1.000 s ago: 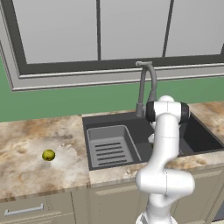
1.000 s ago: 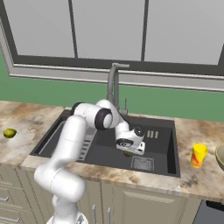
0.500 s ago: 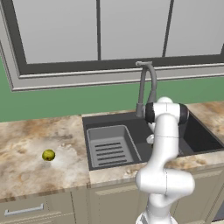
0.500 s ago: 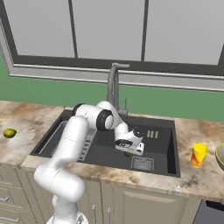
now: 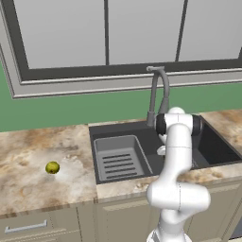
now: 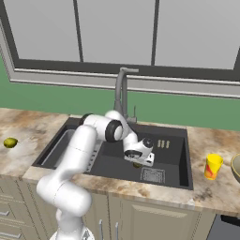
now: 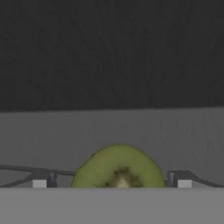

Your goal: Remove the pear and kiwi from the sink. Then move the bowl and cup from the counter to the sink for washing.

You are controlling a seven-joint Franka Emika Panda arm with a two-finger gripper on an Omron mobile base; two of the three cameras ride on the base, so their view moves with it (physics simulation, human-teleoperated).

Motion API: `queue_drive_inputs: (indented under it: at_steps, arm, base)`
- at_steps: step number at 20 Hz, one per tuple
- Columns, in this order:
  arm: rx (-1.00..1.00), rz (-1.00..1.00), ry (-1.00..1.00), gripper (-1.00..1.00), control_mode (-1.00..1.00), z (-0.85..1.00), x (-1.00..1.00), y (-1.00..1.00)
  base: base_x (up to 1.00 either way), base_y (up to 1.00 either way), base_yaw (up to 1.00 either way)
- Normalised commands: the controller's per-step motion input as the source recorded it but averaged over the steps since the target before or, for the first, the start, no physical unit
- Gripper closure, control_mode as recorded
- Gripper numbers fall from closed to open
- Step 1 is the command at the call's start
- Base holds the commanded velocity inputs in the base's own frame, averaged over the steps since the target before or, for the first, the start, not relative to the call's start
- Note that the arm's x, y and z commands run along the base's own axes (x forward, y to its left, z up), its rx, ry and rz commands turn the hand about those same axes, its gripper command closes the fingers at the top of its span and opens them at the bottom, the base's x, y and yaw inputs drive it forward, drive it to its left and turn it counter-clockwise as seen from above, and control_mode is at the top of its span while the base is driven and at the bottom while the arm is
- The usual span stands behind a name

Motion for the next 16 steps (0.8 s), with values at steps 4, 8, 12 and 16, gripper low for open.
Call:
queue_drive_inputs:
  at_steps: [4, 8, 12, 16]
  arm:
    - [0.0, 0.0, 0.0, -1.0, -1.0, -0.13, 0.1, 0.0]
    - [0.0, -0.04, 0.01, -1.0, -1.0, -0.1, 0.01, -0.07]
    - [0.0, -0.05, 0.02, -1.0, -1.0, -0.09, 0.02, -0.08]
    - [0.0, -0.05, 0.04, -1.0, -1.0, -0.12, 0.01, -0.03]
  base:
    - [0.0, 0.0, 0.0]
    - [0.0, 0.0, 0.0]
    - [0.0, 0.0, 0.0]
    - [0.0, 0.0, 0.0]
